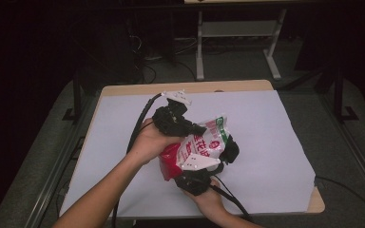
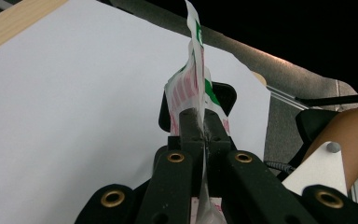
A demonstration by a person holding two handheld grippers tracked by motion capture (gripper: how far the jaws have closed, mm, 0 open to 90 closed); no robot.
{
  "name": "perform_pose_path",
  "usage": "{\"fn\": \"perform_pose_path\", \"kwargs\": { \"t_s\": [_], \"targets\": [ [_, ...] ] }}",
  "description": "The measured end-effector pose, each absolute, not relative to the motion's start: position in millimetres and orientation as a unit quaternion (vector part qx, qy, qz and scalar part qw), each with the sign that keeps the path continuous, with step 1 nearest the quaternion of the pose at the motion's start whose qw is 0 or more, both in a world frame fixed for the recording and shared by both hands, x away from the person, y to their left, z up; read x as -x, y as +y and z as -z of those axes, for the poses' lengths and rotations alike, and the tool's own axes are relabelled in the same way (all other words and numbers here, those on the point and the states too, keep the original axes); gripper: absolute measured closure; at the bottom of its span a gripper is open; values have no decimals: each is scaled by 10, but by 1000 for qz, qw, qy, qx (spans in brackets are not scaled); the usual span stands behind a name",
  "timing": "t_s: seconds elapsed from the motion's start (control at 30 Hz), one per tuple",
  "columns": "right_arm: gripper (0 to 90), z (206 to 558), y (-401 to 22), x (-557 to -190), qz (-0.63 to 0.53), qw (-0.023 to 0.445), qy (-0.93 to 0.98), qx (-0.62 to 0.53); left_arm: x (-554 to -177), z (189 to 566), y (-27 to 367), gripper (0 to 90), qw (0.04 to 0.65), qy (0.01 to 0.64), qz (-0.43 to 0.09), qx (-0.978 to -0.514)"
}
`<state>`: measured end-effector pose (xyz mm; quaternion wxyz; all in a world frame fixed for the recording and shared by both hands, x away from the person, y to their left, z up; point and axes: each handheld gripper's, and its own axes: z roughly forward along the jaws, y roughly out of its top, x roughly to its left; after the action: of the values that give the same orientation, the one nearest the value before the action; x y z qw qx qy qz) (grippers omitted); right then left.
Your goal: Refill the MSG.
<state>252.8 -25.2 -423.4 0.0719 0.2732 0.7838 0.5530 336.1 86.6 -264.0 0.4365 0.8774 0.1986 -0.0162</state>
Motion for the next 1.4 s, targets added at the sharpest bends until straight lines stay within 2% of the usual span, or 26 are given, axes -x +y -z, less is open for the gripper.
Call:
{"fn": "perform_pose_path", "kwargs": {
  "t_s": [1.4],
  "targets": [
    [900, 4235, -239, -2534, -558, 63, 781, -273, -3370, 2637, 827, 900, 429, 201, 14, -881]
  ]
}}
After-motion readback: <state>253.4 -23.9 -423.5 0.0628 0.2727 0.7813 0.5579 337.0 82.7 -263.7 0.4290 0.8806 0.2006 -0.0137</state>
